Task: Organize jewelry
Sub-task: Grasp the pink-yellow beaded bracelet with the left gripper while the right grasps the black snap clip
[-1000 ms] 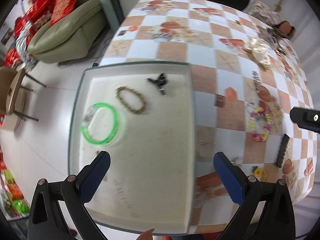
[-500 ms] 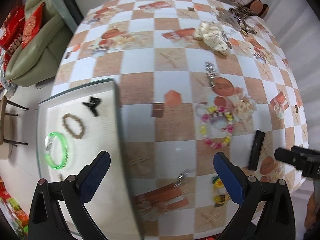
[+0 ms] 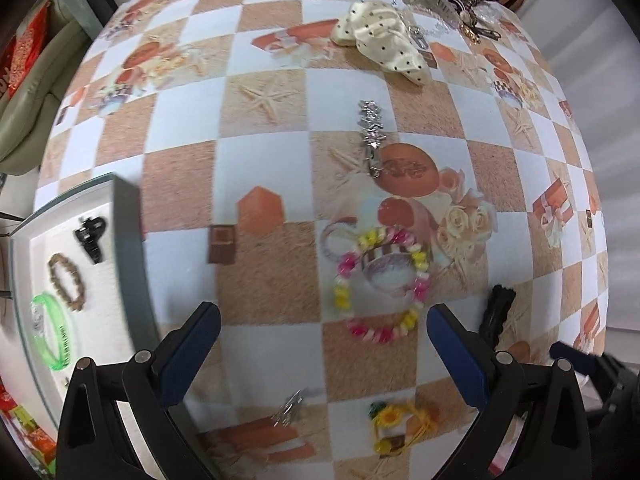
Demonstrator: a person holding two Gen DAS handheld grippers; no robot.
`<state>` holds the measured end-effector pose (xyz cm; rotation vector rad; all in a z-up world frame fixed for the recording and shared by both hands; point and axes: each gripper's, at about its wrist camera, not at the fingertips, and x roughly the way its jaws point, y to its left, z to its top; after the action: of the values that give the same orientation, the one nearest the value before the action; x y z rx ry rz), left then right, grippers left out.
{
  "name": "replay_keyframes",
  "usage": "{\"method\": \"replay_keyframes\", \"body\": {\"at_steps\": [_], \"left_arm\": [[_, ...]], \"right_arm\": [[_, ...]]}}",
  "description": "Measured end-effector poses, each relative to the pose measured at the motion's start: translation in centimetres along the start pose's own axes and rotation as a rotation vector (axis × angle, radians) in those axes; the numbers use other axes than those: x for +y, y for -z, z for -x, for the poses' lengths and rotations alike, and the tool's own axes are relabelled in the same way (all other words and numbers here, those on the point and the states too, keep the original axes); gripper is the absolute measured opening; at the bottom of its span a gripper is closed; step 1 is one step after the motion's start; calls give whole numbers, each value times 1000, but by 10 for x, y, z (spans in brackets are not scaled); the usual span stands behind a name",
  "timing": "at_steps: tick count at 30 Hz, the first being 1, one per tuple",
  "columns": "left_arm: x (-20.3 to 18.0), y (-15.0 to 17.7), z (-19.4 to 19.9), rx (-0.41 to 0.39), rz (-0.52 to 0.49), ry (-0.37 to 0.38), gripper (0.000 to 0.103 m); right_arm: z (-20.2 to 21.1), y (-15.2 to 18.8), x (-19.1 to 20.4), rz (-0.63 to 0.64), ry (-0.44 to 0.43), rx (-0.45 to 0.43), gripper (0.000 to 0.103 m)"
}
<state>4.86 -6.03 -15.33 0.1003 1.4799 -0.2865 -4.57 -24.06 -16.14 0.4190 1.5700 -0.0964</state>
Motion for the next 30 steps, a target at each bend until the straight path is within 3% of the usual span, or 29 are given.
{"method": "replay_keyframes", "body": {"at_steps": [9,17,19,23,26,28,30], "left_arm": [[-10,-10,-29,12,-9,-14,103],[-15,-11,-38,-6,-30,-26,103],[-17,-15,-40,-11,-35,-29,103],[-33,-17,-39,-25,-61,-34,89],[-39,-19,-36,-30,-82,-59,72],[-41,-21,-32,-35,-87,-64,63],[-41,-20,-29,-35,-88,-60,47]], "right_arm": [[-19,9,9,-26,53,-27,102],[-32,18,24,-1,108,-61,95],[-35,20,40,16,141,-83,89],[-43,11,64,46,188,-108,83],[-43,10,80,87,192,-128,67],[-42,8,87,105,191,-132,50],[-42,7,92,108,189,-130,42]]}}
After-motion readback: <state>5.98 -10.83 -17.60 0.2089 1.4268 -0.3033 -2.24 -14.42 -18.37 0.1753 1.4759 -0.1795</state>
